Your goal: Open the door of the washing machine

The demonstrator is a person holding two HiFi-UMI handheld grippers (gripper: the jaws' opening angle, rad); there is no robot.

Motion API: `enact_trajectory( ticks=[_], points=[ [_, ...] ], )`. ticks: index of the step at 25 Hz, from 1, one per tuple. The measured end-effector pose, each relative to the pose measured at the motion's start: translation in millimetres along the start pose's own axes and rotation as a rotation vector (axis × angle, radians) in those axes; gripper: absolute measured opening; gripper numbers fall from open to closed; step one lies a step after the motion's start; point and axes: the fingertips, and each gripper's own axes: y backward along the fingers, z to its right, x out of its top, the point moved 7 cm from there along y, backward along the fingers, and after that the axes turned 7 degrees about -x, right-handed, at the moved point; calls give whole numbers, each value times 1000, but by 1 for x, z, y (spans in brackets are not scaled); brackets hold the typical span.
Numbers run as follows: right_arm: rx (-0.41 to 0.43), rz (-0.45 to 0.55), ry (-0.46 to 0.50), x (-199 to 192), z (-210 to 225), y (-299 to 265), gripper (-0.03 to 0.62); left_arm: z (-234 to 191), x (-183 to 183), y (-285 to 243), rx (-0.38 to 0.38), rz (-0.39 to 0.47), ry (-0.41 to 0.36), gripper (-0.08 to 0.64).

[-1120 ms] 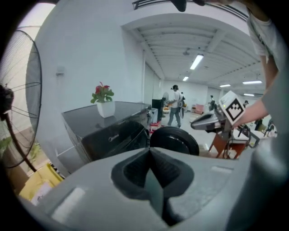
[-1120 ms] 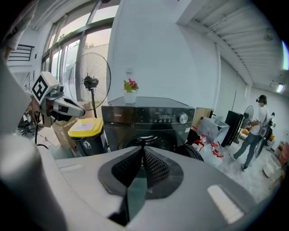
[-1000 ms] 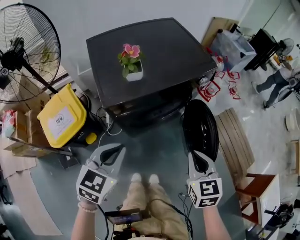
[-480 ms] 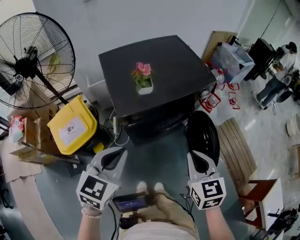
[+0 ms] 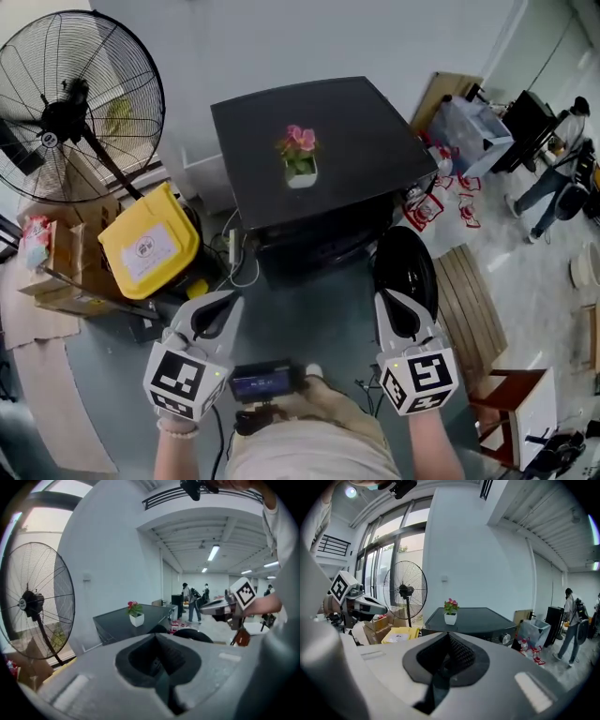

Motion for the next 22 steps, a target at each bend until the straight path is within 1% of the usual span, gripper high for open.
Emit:
enact_trajectory(
  ticks=[13,22],
  points=[
    [38,18,11,9,-6,-5,5,4,0,-2,-6,-2,12,-6],
    [36,21,14,9,-4,-4,5,7,2,-5,-12,10,10,-6]
  ],
)
